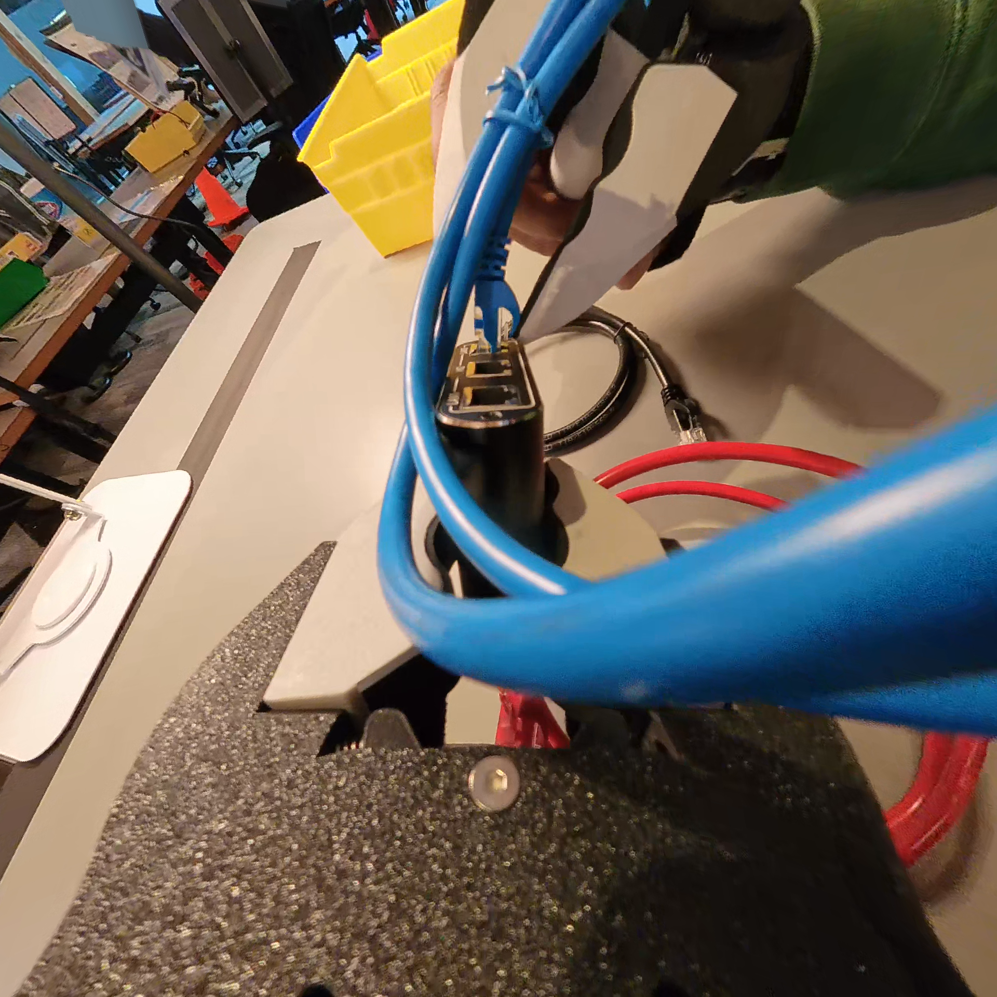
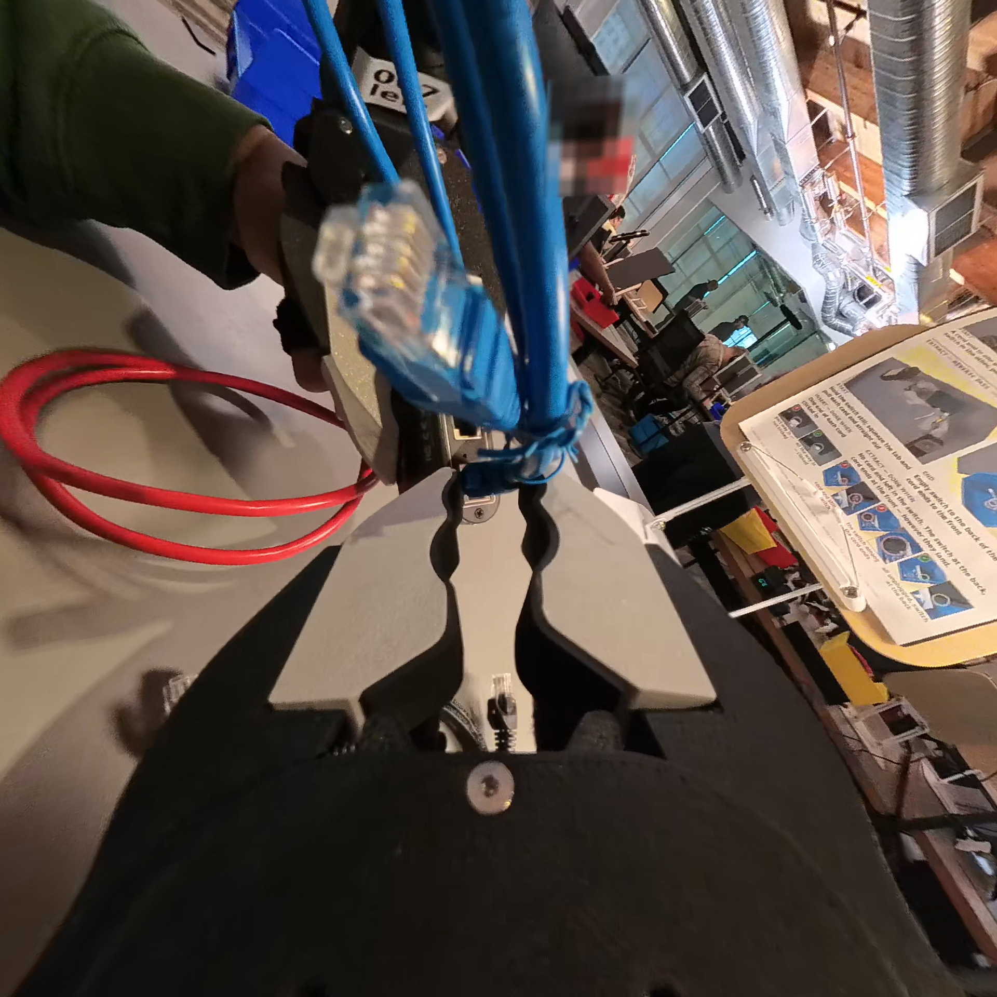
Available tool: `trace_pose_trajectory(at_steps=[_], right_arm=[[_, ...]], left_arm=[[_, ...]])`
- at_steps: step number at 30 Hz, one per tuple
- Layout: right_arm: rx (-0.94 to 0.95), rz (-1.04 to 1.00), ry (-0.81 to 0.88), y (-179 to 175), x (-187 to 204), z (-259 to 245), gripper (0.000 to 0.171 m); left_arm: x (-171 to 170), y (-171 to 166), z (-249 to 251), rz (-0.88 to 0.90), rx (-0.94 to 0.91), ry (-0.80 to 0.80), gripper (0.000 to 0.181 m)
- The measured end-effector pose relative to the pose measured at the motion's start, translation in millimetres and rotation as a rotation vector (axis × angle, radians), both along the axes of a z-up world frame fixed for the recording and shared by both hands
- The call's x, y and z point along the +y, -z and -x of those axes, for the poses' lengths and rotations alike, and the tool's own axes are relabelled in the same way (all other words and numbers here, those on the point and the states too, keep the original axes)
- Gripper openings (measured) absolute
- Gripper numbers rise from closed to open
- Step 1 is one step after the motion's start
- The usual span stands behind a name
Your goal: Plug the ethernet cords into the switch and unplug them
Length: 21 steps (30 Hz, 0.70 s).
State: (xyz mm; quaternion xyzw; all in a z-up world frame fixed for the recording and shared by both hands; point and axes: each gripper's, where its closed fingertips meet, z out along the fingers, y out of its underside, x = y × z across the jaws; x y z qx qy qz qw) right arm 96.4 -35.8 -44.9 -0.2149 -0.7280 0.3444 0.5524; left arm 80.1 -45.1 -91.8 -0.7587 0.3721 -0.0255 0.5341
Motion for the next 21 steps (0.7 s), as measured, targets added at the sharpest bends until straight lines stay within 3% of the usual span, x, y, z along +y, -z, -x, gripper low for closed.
trace_pose_trajectory(at_steps=[7, 14, 21], right_arm=[[-0.016, 0.036, -0.046, 0, -5, -3, 0.019], [0.054, -0.027, -0.108, -8, -22, -10, 0.017], [0.058, -0.030, -0.133, -7, -26, -12, 0.014]], left_arm=[[4, 0, 4, -0.046, 0.079, -0.027, 0.028], [3, -24, -2, -0.230, 0.177, -0.022, 0.041], [5, -20, -8, -0.259, 0.157, 0.013, 0.033]])
